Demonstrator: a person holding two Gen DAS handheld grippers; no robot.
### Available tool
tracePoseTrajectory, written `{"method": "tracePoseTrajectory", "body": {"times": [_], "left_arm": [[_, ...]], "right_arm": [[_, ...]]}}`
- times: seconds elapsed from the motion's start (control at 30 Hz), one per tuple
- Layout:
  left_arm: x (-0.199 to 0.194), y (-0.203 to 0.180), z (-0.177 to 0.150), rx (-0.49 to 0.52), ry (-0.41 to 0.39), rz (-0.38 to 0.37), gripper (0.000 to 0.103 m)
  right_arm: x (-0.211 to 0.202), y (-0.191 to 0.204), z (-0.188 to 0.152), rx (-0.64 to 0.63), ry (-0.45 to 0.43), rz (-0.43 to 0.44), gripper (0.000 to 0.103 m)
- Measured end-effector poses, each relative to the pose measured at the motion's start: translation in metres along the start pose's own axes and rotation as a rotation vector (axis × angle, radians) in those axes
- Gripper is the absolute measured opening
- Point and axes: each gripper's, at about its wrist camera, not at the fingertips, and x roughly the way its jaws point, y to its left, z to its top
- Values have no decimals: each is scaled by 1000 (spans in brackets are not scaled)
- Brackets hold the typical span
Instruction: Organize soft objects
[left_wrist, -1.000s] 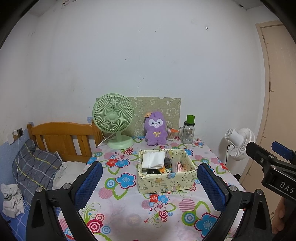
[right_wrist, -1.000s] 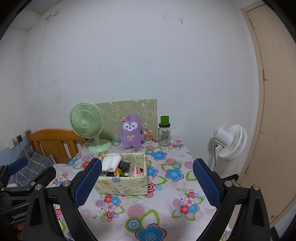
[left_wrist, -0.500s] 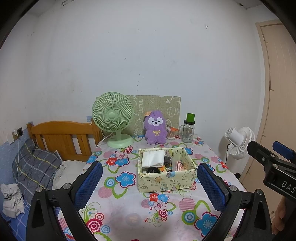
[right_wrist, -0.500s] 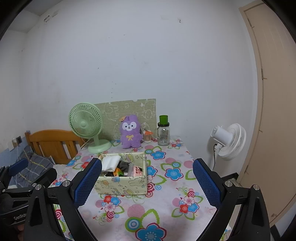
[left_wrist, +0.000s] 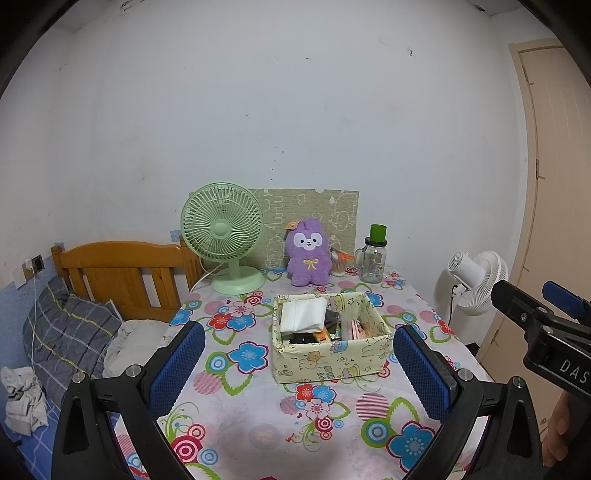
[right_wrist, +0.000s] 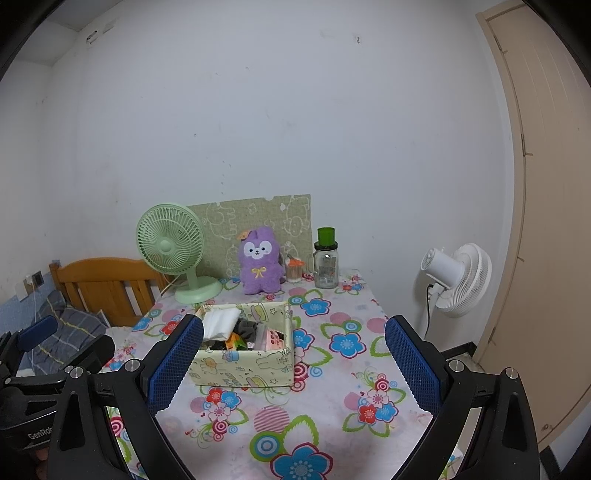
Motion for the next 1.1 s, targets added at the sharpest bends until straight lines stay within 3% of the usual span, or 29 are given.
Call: {"method": "tracePoseTrajectory", "body": {"times": [1.1], "left_arm": [[1,0,-1,-3,2,-1,103]], "right_arm": [[2,1,-3,2,5,-4,100]]}}
